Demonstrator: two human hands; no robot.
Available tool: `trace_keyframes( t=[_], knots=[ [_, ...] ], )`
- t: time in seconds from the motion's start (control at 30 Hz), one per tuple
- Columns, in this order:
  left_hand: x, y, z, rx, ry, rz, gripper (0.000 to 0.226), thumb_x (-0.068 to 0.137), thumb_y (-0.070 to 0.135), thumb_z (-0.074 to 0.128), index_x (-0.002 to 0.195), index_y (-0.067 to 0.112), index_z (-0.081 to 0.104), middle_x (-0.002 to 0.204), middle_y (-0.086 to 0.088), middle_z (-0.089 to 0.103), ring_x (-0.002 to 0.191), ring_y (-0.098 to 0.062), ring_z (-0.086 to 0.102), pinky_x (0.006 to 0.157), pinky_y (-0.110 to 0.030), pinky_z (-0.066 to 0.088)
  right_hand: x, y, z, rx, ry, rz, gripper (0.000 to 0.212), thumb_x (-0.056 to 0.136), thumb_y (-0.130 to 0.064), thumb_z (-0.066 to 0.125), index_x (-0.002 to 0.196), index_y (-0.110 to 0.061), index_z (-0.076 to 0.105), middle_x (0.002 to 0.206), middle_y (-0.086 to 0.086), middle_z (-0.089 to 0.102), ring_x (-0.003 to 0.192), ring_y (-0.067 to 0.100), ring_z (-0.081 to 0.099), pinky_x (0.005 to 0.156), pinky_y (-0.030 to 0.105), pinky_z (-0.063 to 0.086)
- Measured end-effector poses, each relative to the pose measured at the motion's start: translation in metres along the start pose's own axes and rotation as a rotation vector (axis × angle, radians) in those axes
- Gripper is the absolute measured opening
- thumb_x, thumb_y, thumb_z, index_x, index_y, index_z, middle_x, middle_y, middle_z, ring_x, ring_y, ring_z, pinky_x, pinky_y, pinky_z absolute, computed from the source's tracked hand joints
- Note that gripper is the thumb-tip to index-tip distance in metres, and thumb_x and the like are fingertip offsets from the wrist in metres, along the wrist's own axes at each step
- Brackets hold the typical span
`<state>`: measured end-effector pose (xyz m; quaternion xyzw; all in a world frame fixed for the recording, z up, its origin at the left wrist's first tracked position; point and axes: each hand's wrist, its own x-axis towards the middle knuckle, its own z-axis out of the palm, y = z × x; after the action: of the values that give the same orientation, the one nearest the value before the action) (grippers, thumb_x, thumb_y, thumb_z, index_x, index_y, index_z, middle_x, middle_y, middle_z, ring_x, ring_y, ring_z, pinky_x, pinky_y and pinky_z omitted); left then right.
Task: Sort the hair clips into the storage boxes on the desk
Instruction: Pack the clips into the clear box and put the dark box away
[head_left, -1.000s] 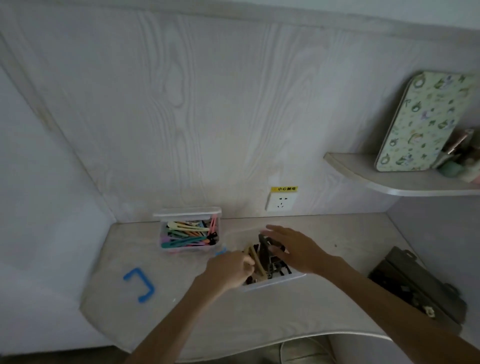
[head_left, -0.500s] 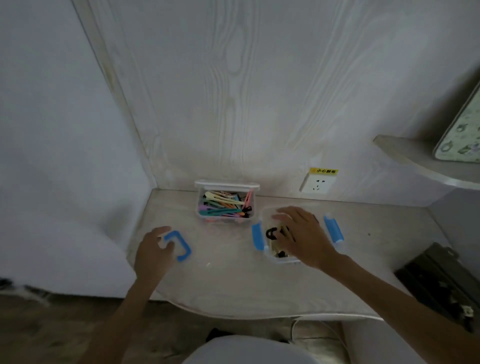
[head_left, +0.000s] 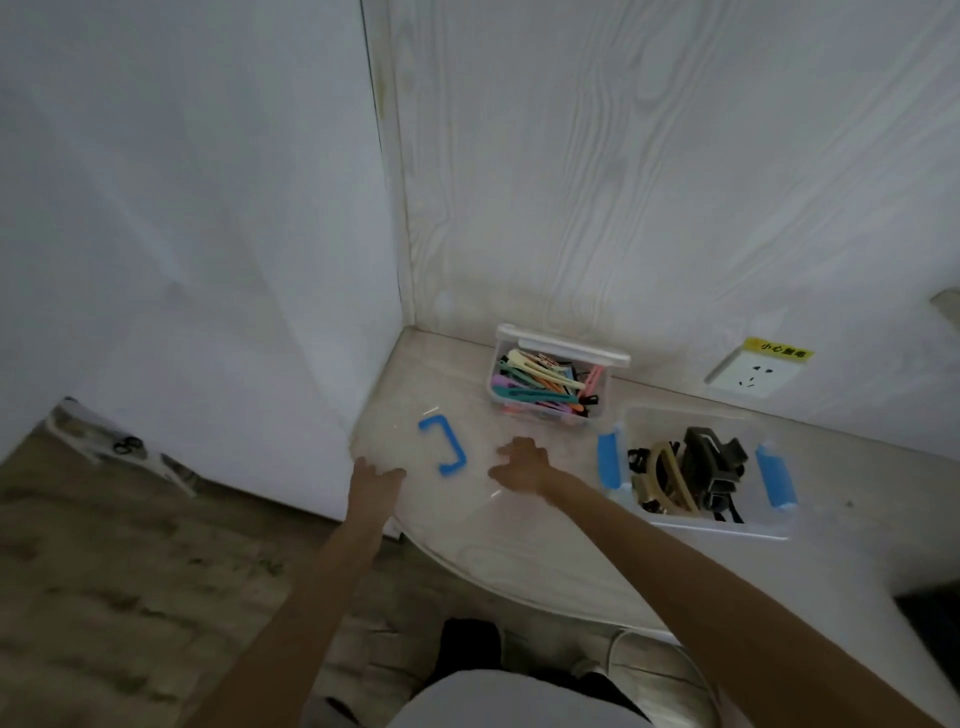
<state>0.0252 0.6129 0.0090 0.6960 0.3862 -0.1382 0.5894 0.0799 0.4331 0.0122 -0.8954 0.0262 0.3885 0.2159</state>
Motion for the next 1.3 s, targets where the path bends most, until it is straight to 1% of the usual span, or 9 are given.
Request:
trace_keyframes(
  t=[0.17,0.23,0.4,0.53,0.8,0.93,1.03,1.17,1.3],
  knots=[
    [-0.006,0.010,0.003,-0.192,-0.015,-0.188,0.057,0.089,0.016,0.060,0.139,0.001,0.035,0.111,-0.015,0.054,0.095,-0.024,0.054,0.073,-0.031,0.046,-0.020,0.005,-0.001,0.927,0.100,0.024,0.035,0.087,-0.009,0.058,0.114,-0.019,0.036,0.105,0.010,0.051,0.088,0.020,0.054,0.070,0.026,0.046],
    [-0.009,0.006,0.002,-0.179,-0.065,-0.222,0.045,0.091,0.024,0.058,0.127,0.000,0.045,0.106,-0.010,0.054,0.094,-0.022,0.053,0.076,-0.032,0.044,-0.034,0.009,-0.010,1.139,0.085,0.002,0.039,0.087,0.000,0.056,0.116,-0.016,0.034,0.100,0.014,0.056,0.071,0.019,0.060,0.058,0.024,0.049],
    [-0.018,0.005,0.002,-0.053,-0.038,-0.083,0.052,0.091,0.025,0.059,0.137,0.007,0.041,0.133,-0.015,0.046,0.110,-0.029,0.053,0.089,-0.038,0.046,-0.068,0.041,-0.055,1.149,-0.149,-0.121,0.039,0.088,-0.001,0.056,0.123,-0.008,0.040,0.104,0.015,0.066,0.078,0.025,0.070,0.072,0.031,0.060],
    [-0.049,0.028,0.021,-0.011,-0.228,-0.022,0.032,0.090,0.027,0.059,0.117,0.011,0.053,0.092,-0.006,0.066,0.074,-0.018,0.061,0.066,-0.028,0.044,-0.095,0.079,-0.094,1.133,-0.220,-0.177,0.032,0.091,-0.004,0.052,0.123,-0.008,0.049,0.111,0.015,0.065,0.082,0.024,0.071,0.069,0.028,0.060],
    [-0.119,0.071,0.131,-0.028,-0.412,0.214,0.011,0.091,0.017,0.059,0.083,0.011,0.062,0.070,-0.001,0.068,0.046,-0.002,0.063,0.043,-0.013,0.045,-0.120,0.197,-0.154,1.430,0.189,-0.229,0.031,0.080,0.003,0.063,0.110,-0.003,0.056,0.098,0.013,0.064,0.076,0.017,0.070,0.070,0.019,0.058],
    [-0.135,0.071,0.197,0.107,-0.400,0.349,0.012,0.091,0.018,0.057,0.082,0.014,0.064,0.072,-0.002,0.066,0.056,-0.010,0.063,0.045,-0.017,0.043,-0.119,0.240,-0.156,1.081,0.444,-0.126,0.048,0.083,-0.004,0.063,0.129,-0.004,0.050,0.125,0.013,0.056,0.112,0.026,0.055,0.096,0.029,0.041],
    [-0.125,0.055,0.216,0.491,-0.207,0.574,0.025,0.091,0.034,0.054,0.092,0.013,0.069,0.085,-0.004,0.068,0.078,-0.017,0.062,0.070,-0.028,0.047,-0.118,0.255,-0.150,0.805,0.507,-0.110,0.050,0.096,-0.007,0.045,0.143,-0.013,0.032,0.149,0.006,0.036,0.136,0.023,0.036,0.106,0.029,0.030],
    [-0.126,0.043,0.217,0.543,0.045,0.722,0.030,0.089,0.037,0.057,0.107,0.014,0.066,0.105,-0.008,0.068,0.104,-0.026,0.060,0.095,-0.039,0.044,-0.106,0.263,-0.134,0.616,0.411,-0.172,0.048,0.100,-0.015,0.034,0.147,-0.017,0.022,0.155,0.004,0.025,0.141,0.021,0.027,0.113,0.031,0.023],
    [-0.129,0.040,0.206,0.545,-0.027,0.604,0.041,0.091,0.033,0.055,0.126,0.012,0.056,0.123,-0.008,0.062,0.113,-0.027,0.058,0.093,-0.034,0.045,-0.098,0.253,-0.134,0.563,0.435,-0.215,0.047,0.101,-0.023,0.033,0.147,-0.021,0.022,0.155,0.002,0.023,0.140,0.023,0.028,0.113,0.032,0.024]
  ],
)
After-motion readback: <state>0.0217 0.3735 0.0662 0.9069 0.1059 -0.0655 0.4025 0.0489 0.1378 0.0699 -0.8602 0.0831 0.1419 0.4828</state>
